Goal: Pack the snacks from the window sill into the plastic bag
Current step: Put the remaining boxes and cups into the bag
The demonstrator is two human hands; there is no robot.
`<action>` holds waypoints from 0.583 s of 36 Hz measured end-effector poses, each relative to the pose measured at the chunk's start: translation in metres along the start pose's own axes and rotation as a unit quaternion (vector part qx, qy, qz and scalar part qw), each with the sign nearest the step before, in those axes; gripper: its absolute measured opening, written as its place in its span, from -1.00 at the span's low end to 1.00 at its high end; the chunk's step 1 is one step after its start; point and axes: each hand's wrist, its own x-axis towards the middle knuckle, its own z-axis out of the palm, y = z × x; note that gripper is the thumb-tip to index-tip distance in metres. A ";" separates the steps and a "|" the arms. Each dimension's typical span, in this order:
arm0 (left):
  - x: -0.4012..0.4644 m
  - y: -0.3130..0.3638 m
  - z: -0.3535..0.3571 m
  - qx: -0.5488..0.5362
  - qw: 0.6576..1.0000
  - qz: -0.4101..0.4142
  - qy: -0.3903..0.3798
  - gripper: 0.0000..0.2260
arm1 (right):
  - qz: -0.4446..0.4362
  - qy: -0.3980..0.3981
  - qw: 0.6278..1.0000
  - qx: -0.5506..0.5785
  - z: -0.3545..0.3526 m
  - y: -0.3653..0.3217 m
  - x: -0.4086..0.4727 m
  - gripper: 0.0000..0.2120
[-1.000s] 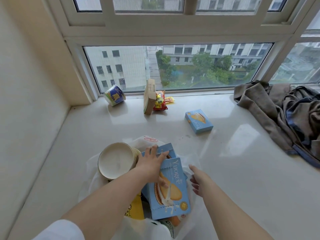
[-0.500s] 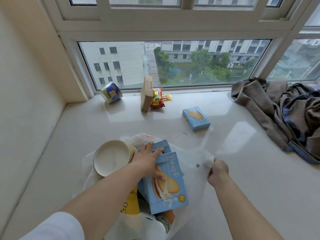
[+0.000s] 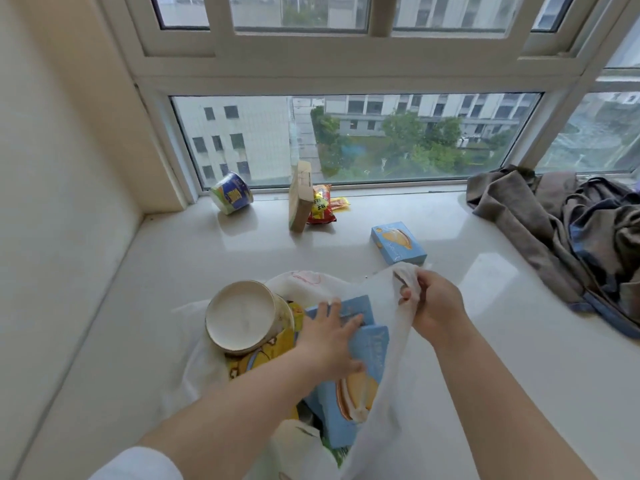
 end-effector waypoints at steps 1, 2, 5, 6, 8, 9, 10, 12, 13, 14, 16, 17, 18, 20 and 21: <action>-0.001 -0.007 -0.006 -0.004 1.000 0.002 -0.007 -0.28 | -0.010 0.001 1.000 0.003 0.002 0.001 0.000 -0.81; -0.002 -0.016 -0.013 -0.006 1.000 0.002 -0.010 -0.32 | -0.020 -0.002 1.000 -0.005 0.005 0.001 0.000 -0.83; -0.006 -0.041 -0.031 -0.005 0.999 0.000 0.039 -0.46 | -0.062 -0.007 0.992 -0.113 0.013 0.003 0.005 -0.79; -0.008 -0.049 -0.036 -0.006 0.997 -0.002 0.076 -0.51 | -0.076 -0.002 0.983 -0.167 0.016 0.005 0.008 -0.74; -0.010 -0.070 -0.042 -0.016 0.988 -0.024 0.151 -0.59 | -0.102 0.018 0.951 -0.291 0.024 0.011 0.011 -0.67; -0.011 -0.082 -0.043 -0.030 0.982 -0.051 0.179 -0.62 | -0.119 0.033 0.927 -0.353 0.029 0.014 0.013 -0.67; -0.012 -0.096 -0.042 -0.052 0.975 -0.088 0.196 -0.64 | -0.135 0.045 0.902 -0.408 0.033 0.018 0.013 -0.67; -0.015 -0.126 -0.038 -0.128 0.953 -0.182 0.207 -0.67 | -0.155 0.053 0.858 -0.487 0.041 0.026 0.015 -0.65; -0.017 -0.140 -0.036 -0.174 0.934 -0.230 0.209 -0.67 | -0.162 0.048 0.839 -0.517 0.044 0.030 0.016 -0.62; -0.020 -0.154 -0.033 -0.217 0.915 -0.273 0.204 -0.68 | -0.168 0.038 0.819 -0.548 0.046 0.036 0.019 -0.59; -0.026 -0.177 -0.027 -0.262 0.890 -0.333 0.169 -0.68 | -0.180 0.021 0.770 -0.612 0.049 0.046 0.022 -0.51; -0.030 -0.187 -0.023 -0.267 0.887 -0.350 0.142 -0.70 | -0.184 0.014 0.742 -0.644 0.051 0.050 0.024 -0.49; -0.035 -0.196 -0.020 -0.265 0.888 -0.359 0.114 -0.73 | -0.184 0.007 0.713 -0.677 0.054 0.054 0.026 -0.48; -0.041 -0.209 -0.012 -0.262 0.892 -0.363 0.058 -0.79 | -0.176 -0.011 0.645 -0.744 0.059 0.062 0.030 -0.52; -0.042 -0.214 -0.008 -0.260 0.894 -0.363 0.033 -0.75 | -0.171 -0.020 0.612 -0.772 0.063 0.066 0.032 -0.55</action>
